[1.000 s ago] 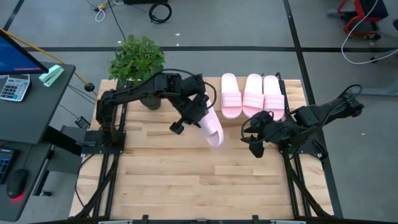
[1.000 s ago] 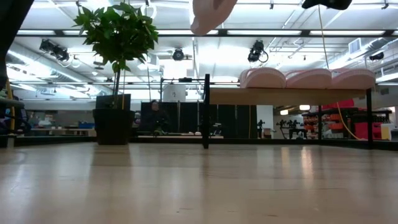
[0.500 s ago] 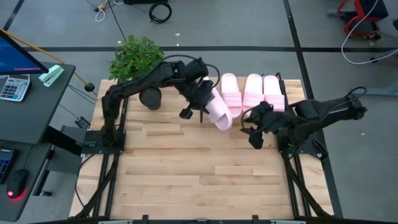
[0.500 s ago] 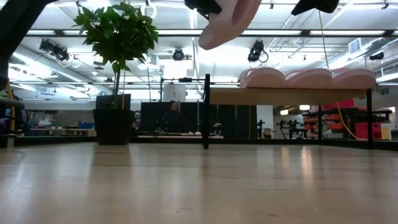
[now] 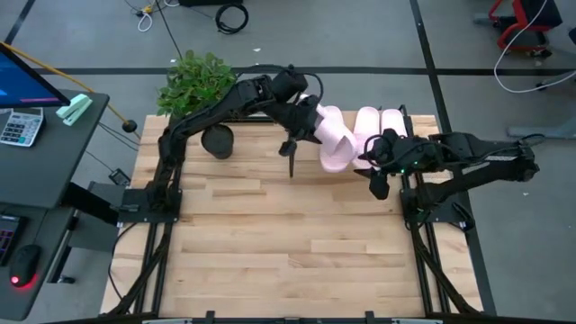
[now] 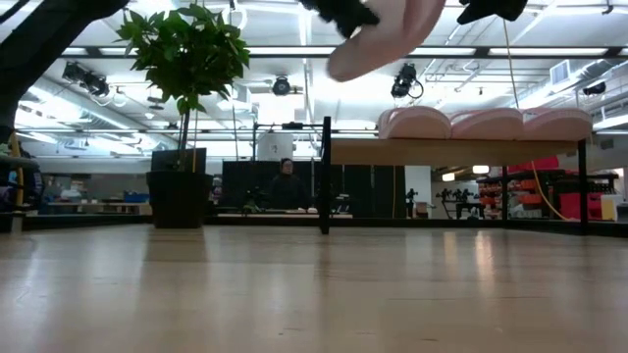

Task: Pick and place slides into the shelf
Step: Put the pink slide on the shelf

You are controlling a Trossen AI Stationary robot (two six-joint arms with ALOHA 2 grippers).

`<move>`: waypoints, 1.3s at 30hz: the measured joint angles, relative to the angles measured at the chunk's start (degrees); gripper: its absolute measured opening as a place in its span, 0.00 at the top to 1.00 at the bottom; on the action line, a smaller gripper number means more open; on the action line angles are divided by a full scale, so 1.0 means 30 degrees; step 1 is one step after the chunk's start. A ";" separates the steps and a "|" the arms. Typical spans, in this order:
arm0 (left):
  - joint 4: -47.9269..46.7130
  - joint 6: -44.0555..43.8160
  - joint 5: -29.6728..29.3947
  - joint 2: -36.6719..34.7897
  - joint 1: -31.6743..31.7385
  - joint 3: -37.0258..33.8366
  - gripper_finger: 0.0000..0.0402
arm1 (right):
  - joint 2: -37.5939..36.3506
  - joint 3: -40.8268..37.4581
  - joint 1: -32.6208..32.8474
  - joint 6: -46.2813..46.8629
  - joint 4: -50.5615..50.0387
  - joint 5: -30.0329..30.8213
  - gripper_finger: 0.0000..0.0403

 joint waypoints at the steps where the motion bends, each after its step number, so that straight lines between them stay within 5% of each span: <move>1: -0.0492 0.0073 -0.0027 0.0000 0.0139 0.0000 0.97 | -0.0066 0.0000 -0.0180 -0.0173 -0.0014 -0.0126 0.47; 15: -0.2203 0.3610 -0.0237 0.0000 0.0451 -0.0066 0.97 | -0.0185 0.0000 -0.0933 -0.1229 0.0131 -0.0890 0.47; 27: -0.5598 0.8141 -0.0502 0.0049 0.0317 -0.0066 0.97 | 0.0492 0.0000 -0.2231 0.0205 0.5203 -0.0699 0.47; 39: -0.6146 0.9658 -0.1100 0.1138 0.0634 -0.0087 0.97 | 0.2999 0.0000 -0.3403 0.1661 0.7446 -0.0827 0.47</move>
